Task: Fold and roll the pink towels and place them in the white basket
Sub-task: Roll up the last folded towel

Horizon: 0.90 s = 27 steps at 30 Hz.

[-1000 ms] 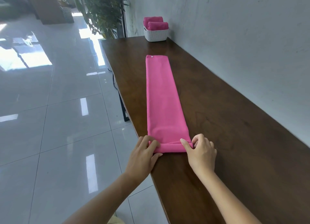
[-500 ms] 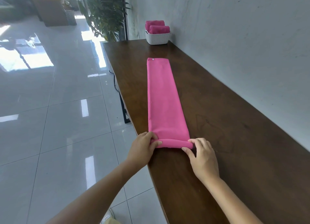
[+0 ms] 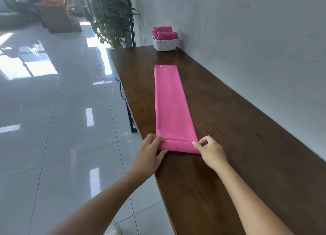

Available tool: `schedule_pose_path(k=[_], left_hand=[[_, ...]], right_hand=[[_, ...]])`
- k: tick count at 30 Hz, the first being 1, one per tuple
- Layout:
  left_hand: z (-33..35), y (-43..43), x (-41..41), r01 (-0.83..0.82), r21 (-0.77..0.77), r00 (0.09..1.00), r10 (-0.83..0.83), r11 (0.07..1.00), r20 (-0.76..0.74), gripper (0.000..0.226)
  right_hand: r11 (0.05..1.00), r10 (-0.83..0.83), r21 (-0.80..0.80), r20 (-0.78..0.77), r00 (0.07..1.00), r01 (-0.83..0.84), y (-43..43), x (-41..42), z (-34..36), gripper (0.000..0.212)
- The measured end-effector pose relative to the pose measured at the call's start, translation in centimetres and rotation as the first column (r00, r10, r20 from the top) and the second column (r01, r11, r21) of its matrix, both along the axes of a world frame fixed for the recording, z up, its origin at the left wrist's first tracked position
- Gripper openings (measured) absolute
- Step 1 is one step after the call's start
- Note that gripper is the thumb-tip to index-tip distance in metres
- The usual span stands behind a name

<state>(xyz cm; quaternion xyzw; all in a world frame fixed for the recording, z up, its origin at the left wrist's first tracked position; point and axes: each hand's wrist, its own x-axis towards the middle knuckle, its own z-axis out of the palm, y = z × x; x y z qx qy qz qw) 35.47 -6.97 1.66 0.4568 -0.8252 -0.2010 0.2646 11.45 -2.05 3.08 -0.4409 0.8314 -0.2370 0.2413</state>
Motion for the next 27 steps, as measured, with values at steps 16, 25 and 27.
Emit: schedule_pose_path(k=[16,25,27], left_hand=[[2.1,-1.9,-0.5,-0.082,0.237,0.996,0.087,0.968,-0.012,0.004],[3.3,-3.6,0.3,-0.112,0.525,0.993,0.106,0.844,0.043,0.028],[3.5,-3.5,0.1,-0.134,0.531,0.991,0.119,0.837,0.063,0.027]], right_hand=[[0.969,0.229,-0.005,-0.338,0.913,-0.246,2.6,1.2,0.1,0.029],[0.962,0.21,-0.125,-0.219,0.953,-0.241,4.0,1.9,-0.8,0.034],[0.965,0.215,-0.104,-0.223,0.951,-0.242,3.7,2.0,-0.7,0.033]])
